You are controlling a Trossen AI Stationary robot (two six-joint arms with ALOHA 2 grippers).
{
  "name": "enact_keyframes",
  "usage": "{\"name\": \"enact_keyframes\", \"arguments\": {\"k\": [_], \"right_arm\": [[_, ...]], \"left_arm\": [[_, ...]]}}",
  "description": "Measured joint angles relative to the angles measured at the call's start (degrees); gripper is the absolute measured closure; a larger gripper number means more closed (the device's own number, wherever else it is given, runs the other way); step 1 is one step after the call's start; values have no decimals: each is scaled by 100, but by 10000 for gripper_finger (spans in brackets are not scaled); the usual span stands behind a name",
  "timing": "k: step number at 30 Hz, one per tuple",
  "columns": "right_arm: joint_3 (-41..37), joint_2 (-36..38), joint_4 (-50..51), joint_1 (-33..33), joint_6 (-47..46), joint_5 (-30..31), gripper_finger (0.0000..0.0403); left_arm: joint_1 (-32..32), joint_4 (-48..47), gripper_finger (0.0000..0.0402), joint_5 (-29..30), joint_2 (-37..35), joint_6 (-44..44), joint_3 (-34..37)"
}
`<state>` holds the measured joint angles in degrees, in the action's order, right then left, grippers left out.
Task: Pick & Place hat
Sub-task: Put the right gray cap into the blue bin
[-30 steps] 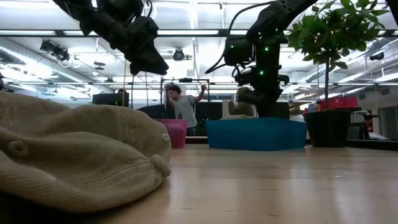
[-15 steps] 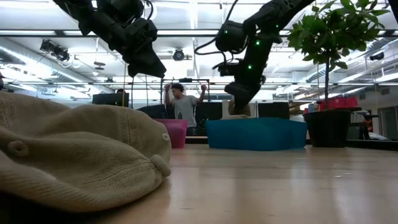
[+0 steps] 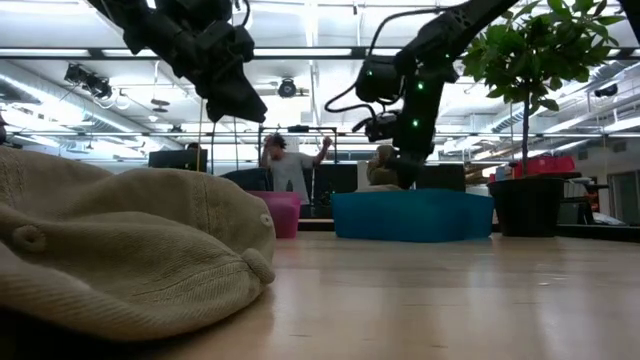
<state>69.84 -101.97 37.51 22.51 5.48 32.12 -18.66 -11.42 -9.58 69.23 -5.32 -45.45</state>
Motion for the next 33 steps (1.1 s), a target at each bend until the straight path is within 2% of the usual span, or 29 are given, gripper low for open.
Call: {"name": "enact_keyframes", "arguments": {"k": [4, 7, 9, 15, 16, 21, 28, 33], "right_arm": [[-154, 0, -409, 209, 178, -68, 165], [-165, 0, -605, 301, 190, -154, 183], [-166, 0, -612, 352, 216, -236, 217], [-166, 14, -642, 524, 50, -732, 374], [-166, 30, -631, 524, 2, -730, 387], [-88, 193, -313, 434, -69, -666, 390], [421, 447, 908, 113, -672, -410, 400], [601, 490, 1952, -64, -2205, -484, 401]], "left_arm": [[58, 2, 271, -2, 0, 2, 0], [64, 2, 271, 0, 0, 4, 0], [64, 2, 271, 0, 0, 5, 0], [64, 4, 271, 0, 0, 13, 0], [64, 4, 271, 0, 0, 13, 0], [64, 4, 271, 0, 0, 15, 0], [64, 4, 271, 0, 0, 15, 0], [64, 4, 271, 1, 0, 15, 0]]}}
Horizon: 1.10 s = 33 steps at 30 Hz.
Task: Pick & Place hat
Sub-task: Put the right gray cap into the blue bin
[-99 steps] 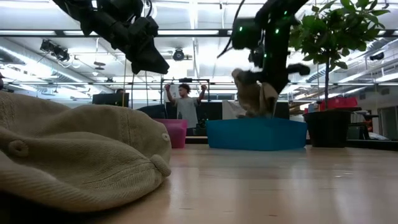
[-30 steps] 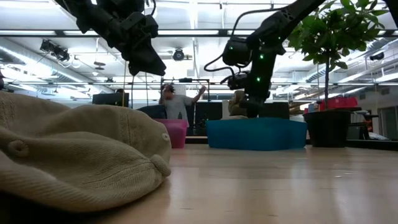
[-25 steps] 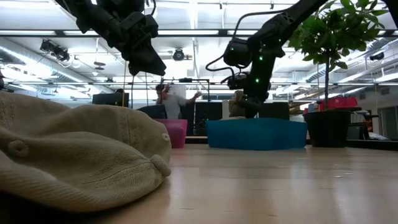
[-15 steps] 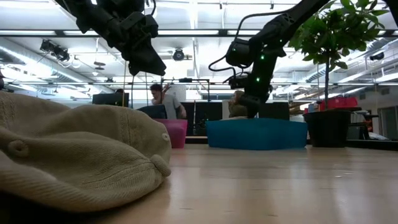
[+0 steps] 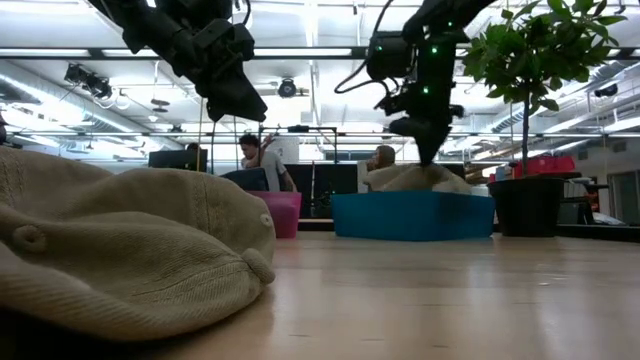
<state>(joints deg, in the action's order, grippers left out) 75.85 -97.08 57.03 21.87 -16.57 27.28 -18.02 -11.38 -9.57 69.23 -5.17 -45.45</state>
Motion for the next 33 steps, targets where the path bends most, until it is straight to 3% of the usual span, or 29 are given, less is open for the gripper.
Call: {"name": "enact_keyframes", "arguments": {"k": [5, 13, 26, 33], "right_arm": [[-282, -7, -35, 62, -684, -26, 402], [-845, -11, -1297, 361, -336, -406, 390], [-863, 18, -1330, 364, 993, -421, 264], [-306, 283, -849, -363, 890, -442, 238]], "left_arm": [[0, -2, 271, 1, 0, -2, 0], [0, -7, 271, 1, 0, -15, 0], [77, 69, 271, -222, 0, -169, 0], [994, 93, 271, -659, 0, -283, 0]]}}
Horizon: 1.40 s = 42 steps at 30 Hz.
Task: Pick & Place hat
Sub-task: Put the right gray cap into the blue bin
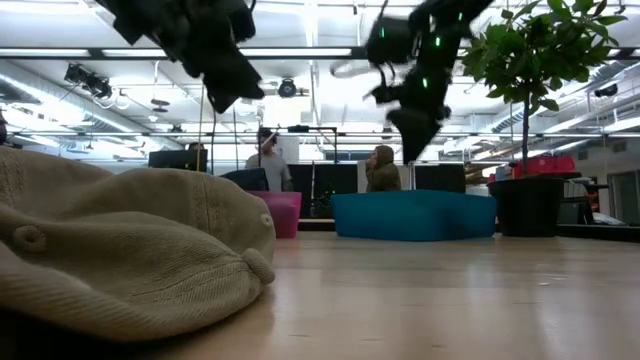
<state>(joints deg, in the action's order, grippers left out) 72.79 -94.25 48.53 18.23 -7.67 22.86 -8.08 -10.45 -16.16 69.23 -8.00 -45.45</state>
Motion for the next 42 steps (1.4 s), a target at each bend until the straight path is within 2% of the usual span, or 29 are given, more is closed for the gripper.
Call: {"name": "enact_keyframes", "arguments": {"k": [4, 7, 11, 14, 19, 25, 30, 35, 37, 39, 42], "right_arm": [[175, 224, -255, -556, 220, -424, 237], [175, 316, -603, -949, 517, -712, 236], [175, 334, -903, -1329, 853, -747, 236], [175, 302, -1046, -1471, 999, -740, 236], [173, 296, -1052, -1532, 1033, -742, 236], [173, 296, -1094, -1528, 1192, -729, 236], [173, 296, -1268, -1529, 1288, -733, 236], [173, 296, -1278, -1532, 1290, -745, 236], [173, 296, -1286, -1529, 1291, -931, 236], [173, 296, -1315, -1527, 1290, -1362, 236], [173, 296, -1521, -1564, 1291, -2175, 236]], "left_arm": [[803, 132, 271, 30, 0, -554, 0], [1381, 127, 271, 246, 1, -1585, 0], [2012, 115, 271, 628, 111, -3107, 0], [2439, 130, 271, 975, 350, -3466, 0], [2884, 113, 271, 1615, 999, -3859, 0], [3307, 393, 271, 1663, 1698, -4011, 0], [3611, 816, 271, 1670, 2220, -4554, 0], [3737, 840, 271, 2009, 2617, -4821, -14], [3740, 852, 273, 2152, 2672, -4796, -15], [3736, 901, 286, 2212, 2699, -4745, -15], [3756, 1113, 332, 2253, 2706, -4235, -4]]}}
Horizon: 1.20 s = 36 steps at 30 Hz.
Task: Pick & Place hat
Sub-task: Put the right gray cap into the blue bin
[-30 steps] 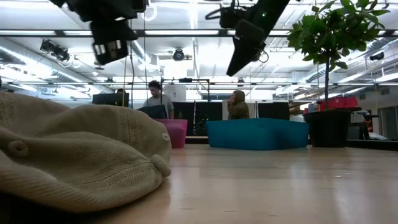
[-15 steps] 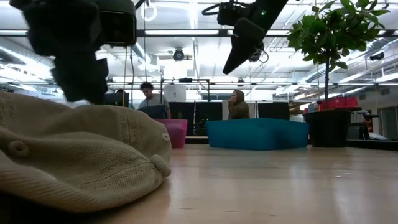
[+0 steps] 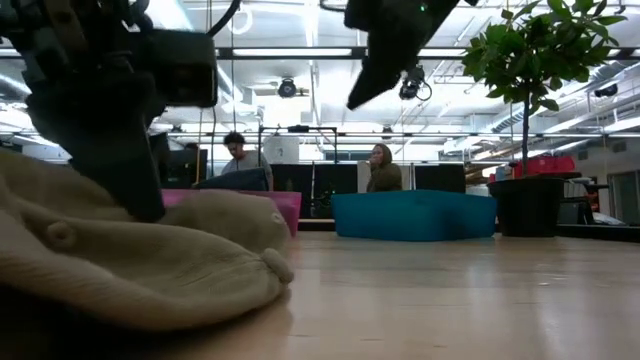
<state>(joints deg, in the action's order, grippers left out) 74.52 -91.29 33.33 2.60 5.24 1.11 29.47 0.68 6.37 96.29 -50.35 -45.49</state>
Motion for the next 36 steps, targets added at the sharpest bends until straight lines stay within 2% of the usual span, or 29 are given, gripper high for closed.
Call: {"name": "enact_keyframes", "arguments": {"k": [2, 3, 10, 14, 21, 24, 29, 33, 36], "right_arm": [[0, 0, -165, -71, 87, -353, 236], [0, 0, -236, -123, 180, -476, 236], [-2, -42, -839, -721, 1021, -980, 228], [-5, -123, -1159, -1142, 1033, -1268, 209], [-11, -341, -1263, -1696, 834, -1260, 164], [-9, -491, -1350, -1818, 698, -970, 152], [-9, -608, -1356, -1904, 763, 275, 150], [-9, -623, -1127, -1850, 390, 612, 155], [-2, -623, -848, -1834, 128, 542, 159]], "left_arm": [[0, 13, 377, -8, 4, 340, -73], [-3, 18, 388, -8, 4, 456, -118], [-225, -353, 397, 1, 4, 1547, -697], [-483, -1109, 396, 95, 4, 2146, -1266], [-894, -1904, 396, 307, 4, 3306, -2087], [-983, -1926, 396, 307, 4, 3871, -2366], [-1067, -2138, 397, 437, 2, 4073, -2555], [-1062, -2236, 397, 474, 2, 4183, -2555], [-1051, -2269, 396, 542, 2, 4050, -2555]]}}
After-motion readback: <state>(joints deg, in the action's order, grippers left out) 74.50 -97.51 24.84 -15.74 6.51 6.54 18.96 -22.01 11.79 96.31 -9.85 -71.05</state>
